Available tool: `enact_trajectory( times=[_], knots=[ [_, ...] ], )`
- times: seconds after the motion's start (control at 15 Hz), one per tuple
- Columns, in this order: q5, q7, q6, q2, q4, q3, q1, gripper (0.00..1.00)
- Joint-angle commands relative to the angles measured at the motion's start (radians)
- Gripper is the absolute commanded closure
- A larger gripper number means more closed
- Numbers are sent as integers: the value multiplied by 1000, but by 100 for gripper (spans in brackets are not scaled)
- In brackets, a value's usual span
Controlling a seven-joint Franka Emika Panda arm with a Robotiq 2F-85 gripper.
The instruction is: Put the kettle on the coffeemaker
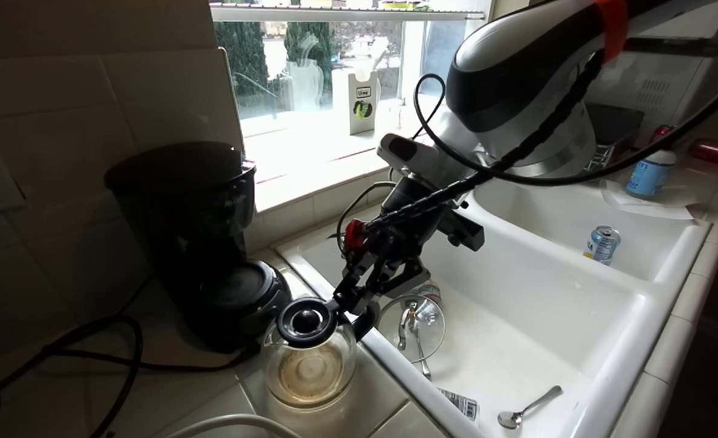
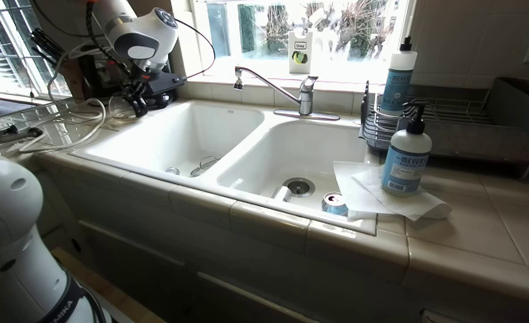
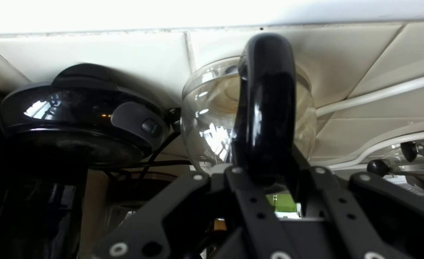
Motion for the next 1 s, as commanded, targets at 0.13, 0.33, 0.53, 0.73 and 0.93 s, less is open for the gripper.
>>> enact_trajectory(
  times=[0.13, 0.33, 0.53, 0.73, 0.93],
  knots=[
    [62, -5, 22, 4, 2, -3, 10, 93],
    [116, 2, 32, -6, 8, 3, 14, 93],
    [149, 31, 40, -25, 18, 0, 26, 93],
    [132, 105, 61, -29, 43, -11, 39, 93],
    [82, 220, 141, -14, 75, -25, 55, 93]
  ],
)
